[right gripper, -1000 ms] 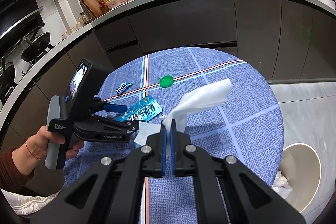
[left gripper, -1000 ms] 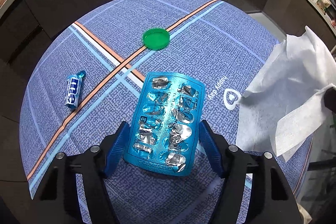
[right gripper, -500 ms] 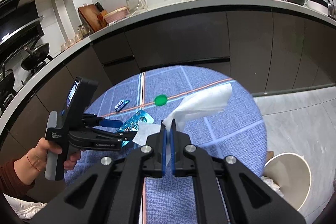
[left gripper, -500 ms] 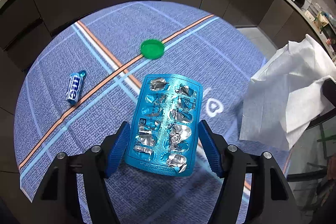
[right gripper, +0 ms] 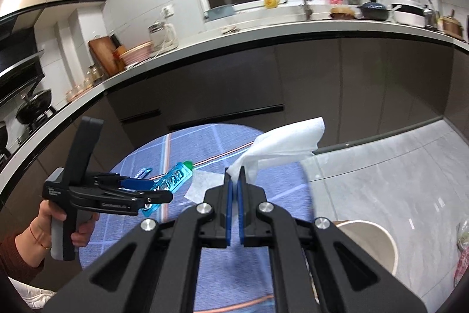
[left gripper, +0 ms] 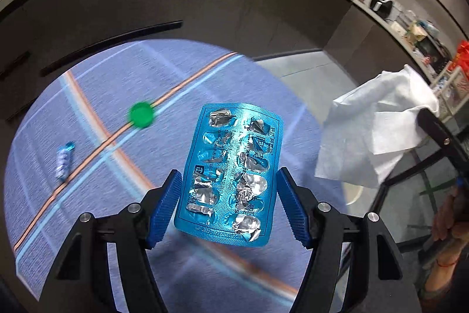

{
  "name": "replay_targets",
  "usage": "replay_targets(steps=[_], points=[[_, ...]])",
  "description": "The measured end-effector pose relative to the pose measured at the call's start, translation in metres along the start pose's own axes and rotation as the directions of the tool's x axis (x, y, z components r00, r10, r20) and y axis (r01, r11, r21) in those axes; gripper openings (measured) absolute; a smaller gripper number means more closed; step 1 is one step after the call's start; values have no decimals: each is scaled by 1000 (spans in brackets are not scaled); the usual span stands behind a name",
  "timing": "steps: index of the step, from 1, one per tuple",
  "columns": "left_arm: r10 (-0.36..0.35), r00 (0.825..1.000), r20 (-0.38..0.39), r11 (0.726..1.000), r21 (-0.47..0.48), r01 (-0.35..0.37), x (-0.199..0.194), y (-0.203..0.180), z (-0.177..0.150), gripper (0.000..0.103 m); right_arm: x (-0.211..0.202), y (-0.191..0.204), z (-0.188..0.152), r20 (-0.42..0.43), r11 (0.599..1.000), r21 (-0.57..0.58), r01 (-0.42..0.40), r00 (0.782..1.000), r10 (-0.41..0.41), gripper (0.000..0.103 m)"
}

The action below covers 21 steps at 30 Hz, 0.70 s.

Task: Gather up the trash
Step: 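Carry blister pack and tissue over the bin and open both tools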

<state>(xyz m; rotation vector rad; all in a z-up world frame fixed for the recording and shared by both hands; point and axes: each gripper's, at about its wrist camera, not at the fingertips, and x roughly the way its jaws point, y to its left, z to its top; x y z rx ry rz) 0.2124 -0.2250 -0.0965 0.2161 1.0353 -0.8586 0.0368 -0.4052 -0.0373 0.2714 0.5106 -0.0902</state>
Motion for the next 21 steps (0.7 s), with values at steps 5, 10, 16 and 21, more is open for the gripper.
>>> replay_targets(steps=[5,10,16,21], points=[[-75,997,1,996,51,75,10,-42,16,63,-25,-34,-5,28,997,44,61,998,-63,5],[-131,991,-14,986,102,132,25,-85,29,63,-46,-70,-18,32,989,92,115,992,-118,5],[-183,981,-58,969,160,190,54,-137,37,63,-54,-107,-46,-9,977,148,152,988,-153,5],[-212,971,-111,956,185,230,83,-169,38,63,-39,-143,-84,-99,962,216,169,984,-151,5]])
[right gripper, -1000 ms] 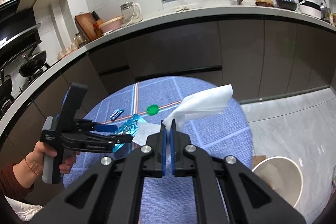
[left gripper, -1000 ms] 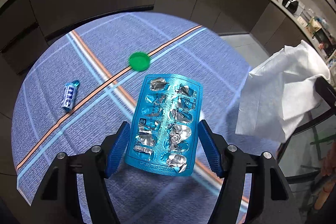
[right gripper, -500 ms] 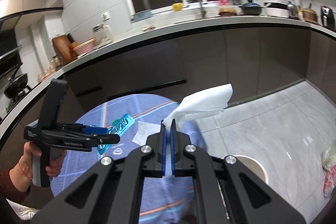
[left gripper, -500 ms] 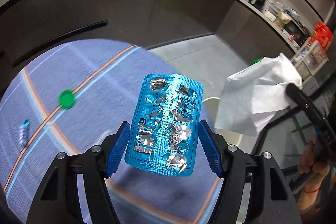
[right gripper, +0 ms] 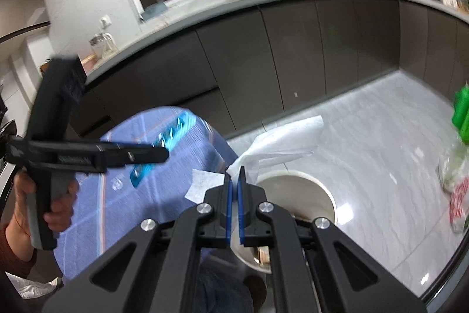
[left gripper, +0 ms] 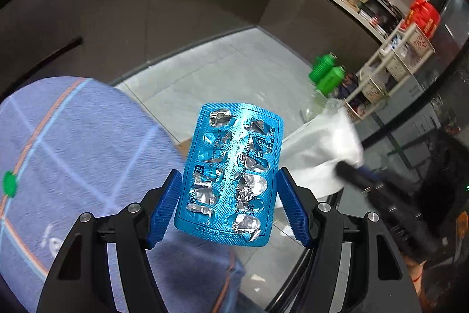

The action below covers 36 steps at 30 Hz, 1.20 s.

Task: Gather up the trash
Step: 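Carry blister pack and tissue over the bin and open both tools, then lift both open tools away from the bin toward the table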

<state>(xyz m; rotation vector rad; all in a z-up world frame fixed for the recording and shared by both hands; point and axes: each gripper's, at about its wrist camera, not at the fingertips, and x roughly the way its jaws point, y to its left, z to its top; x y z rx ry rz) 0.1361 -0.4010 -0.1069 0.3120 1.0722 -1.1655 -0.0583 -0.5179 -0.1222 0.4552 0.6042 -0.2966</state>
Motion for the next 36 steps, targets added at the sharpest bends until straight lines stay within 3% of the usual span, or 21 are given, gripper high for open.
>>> replay_targets(steps=[6,14,16,18,21,27,34,36], points=[[-39,996,-75,999,12,40,49,-12,5,63,39,-44,-33,-101,992,125,-23,994,35,5],[-56,988,-145,998,24,60,102,-22,9,64,80,-72,-47,-166,983,182,-25,985,56,8],[-45,987,-154,998,31,50,110,-24,10,64,89,-74,-51,-187,983,181,-23,981,57,14],[-26,986,-165,999,43,34,119,-27,11,65,96,-72,-53,-196,987,163,-3,980,35,44],[4,986,-165,998,57,5,128,-31,11,66,96,-70,-54,-181,991,135,13,983,12,55],[31,989,-146,998,66,-21,136,-35,13,80,87,-74,-61,-150,996,79,36,988,-24,68],[37,994,-102,998,58,-31,128,-37,15,95,87,-75,-63,-153,995,98,37,988,-22,68],[51,995,-80,997,61,-46,122,-37,15,94,90,-76,-64,-160,994,108,33,987,-15,59]])
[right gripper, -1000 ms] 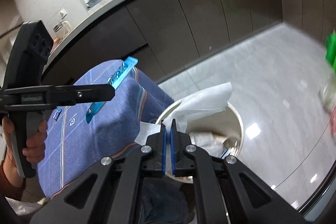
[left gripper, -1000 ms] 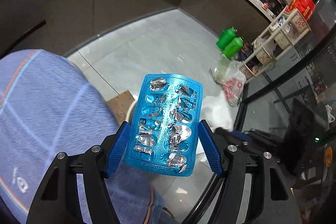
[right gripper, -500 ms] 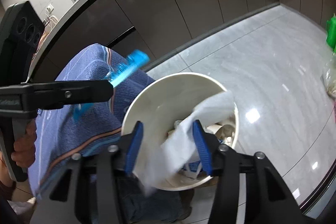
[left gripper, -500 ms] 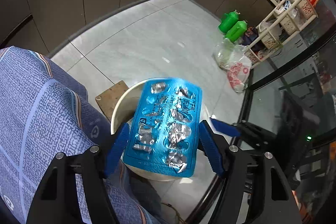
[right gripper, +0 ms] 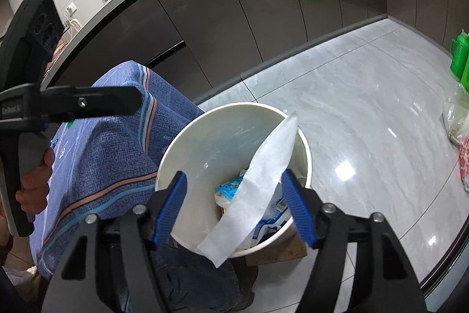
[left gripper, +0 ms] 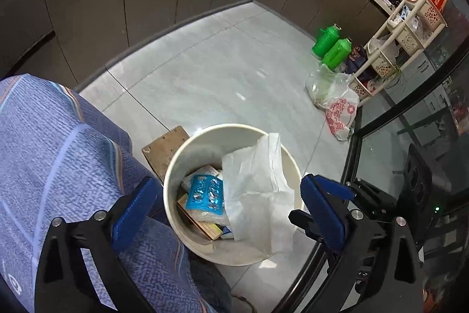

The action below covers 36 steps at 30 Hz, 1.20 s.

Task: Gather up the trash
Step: 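Lift both open tools away from the bin toward the table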

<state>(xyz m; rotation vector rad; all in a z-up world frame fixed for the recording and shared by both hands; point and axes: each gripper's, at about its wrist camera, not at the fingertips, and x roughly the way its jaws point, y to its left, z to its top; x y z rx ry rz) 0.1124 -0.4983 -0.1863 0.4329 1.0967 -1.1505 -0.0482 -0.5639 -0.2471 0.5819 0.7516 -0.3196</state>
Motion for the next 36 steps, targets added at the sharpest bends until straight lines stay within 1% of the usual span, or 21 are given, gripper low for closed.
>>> replay_targets(steps=[1,2,3,5,6,10,12,14,17,20,26,28,29,30,31,33,34,35,36], points=[[3,1000,6,1000,0,-3,-2,1,-1,94,2,1,0,-10,1000,2,-1,1000,1,56],[8,1000,13,1000,-2,-8,-5,2,-1,94,2,-1,-2,-19,1000,2,-1,1000,1,43],[11,1000,15,1000,-6,-11,-7,4,-1,94,3,-1,-3,-35,1000,2,3,999,-3,27],[9,1000,23,1000,-21,-9,-12,8,-2,95,12,-2,-6,-73,1000,11,19,997,-18,14],[10,1000,27,1000,-27,-9,-15,12,-2,95,18,-3,-8,-94,999,24,25,995,-22,12],[28,999,44,999,-25,-27,-26,20,-5,95,43,-7,-13,-145,996,86,17,989,-5,10],[40,998,51,999,-20,-39,-31,20,-6,95,57,-5,-14,-167,994,113,-3,986,22,10],[45,997,55,999,-17,-44,-35,21,-7,94,63,-1,-13,-173,994,111,0,985,19,10],[58,996,65,998,-6,-58,-42,25,-8,95,55,10,-7,-133,996,87,-24,991,36,11],[74,994,83,997,-2,-75,-50,26,-10,95,44,13,0,-113,998,56,0,994,6,12],[90,990,111,996,-36,-86,-67,36,-20,95,30,6,0,-103,997,69,20,995,-13,12],[100,988,119,994,-52,-95,-73,41,-23,95,26,9,-1,-97,998,65,21,995,-14,17],[109,986,125,993,-63,-101,-78,44,-26,95,25,13,-1,-94,998,60,22,995,-16,30],[117,985,131,991,-77,-107,-83,47,-29,95,23,18,-1,-85,998,52,17,996,-13,48],[122,983,135,990,-85,-111,-86,50,-32,95,19,20,-1,-77,999,44,15,997,-11,55],[142,979,149,986,-110,-126,-97,56,-40,95,13,32,1,-58,1000,18,8,998,-7,73],[145,977,154,985,-118,-127,-102,60,-43,95,11,37,2,-51,1000,9,6,999,-6,78],[147,976,159,984,-125,-128,-108,63,-48,95,7,44,5,-37,1000,-6,4,999,-4,86],[161,973,165,981,-135,-139,-115,66,-53,95,3,51,7,-24,1000,-20,-1,1000,0,90]])
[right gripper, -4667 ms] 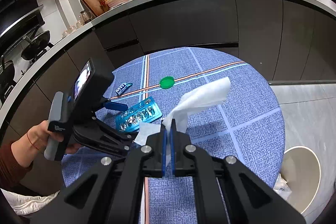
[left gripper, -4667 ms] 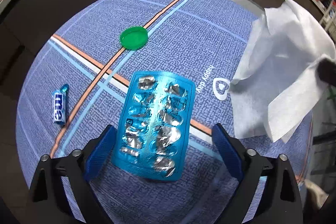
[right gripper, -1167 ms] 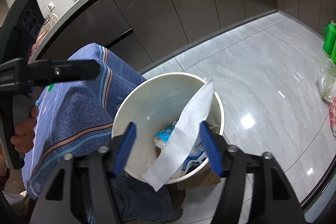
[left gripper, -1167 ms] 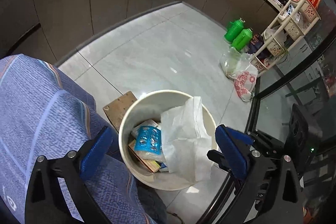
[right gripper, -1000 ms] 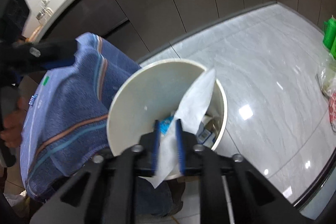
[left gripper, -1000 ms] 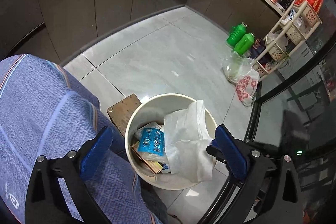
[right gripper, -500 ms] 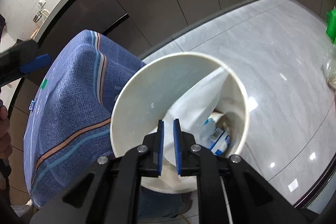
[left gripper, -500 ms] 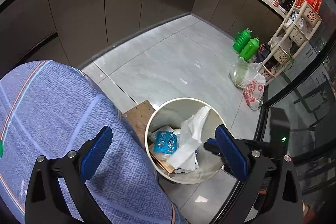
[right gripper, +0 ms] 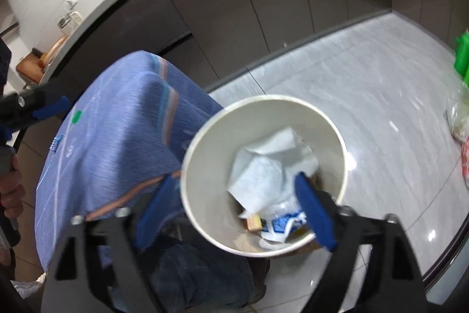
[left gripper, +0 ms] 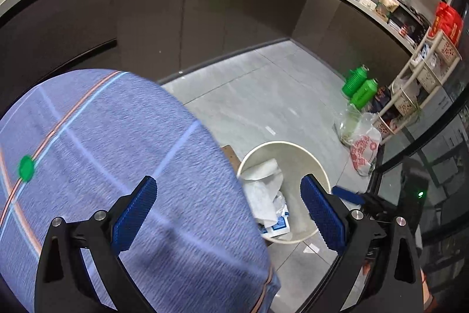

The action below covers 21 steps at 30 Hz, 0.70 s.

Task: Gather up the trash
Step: 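Lift both open tools away from the bin toward the table, then grasp the white-blue mint tube with left tool while right tool grasps green cap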

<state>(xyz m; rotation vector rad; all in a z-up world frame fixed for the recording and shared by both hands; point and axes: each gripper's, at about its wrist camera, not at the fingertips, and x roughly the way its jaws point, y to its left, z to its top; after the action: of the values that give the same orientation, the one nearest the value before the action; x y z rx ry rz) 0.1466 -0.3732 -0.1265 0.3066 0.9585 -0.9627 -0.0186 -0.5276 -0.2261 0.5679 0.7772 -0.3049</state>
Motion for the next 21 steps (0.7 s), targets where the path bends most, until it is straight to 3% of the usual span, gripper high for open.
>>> replay_targets(steps=[3,9,16,21], points=[[49,998,38,999,-16,-49,-26,18,-12,95,-11,26,10,30,998,-51,-27,999,28,97],[147,985,93,985,-100,-138,-77,67,-39,95,-27,84,26,52,983,-151,-100,993,109,100],[296,950,103,939,-216,-269,-137,150,-88,95,-26,171,33,4,938,-295,-184,981,194,100],[334,937,99,904,-315,-289,-171,208,-119,95,-15,238,30,-29,894,-397,-208,976,214,99]])
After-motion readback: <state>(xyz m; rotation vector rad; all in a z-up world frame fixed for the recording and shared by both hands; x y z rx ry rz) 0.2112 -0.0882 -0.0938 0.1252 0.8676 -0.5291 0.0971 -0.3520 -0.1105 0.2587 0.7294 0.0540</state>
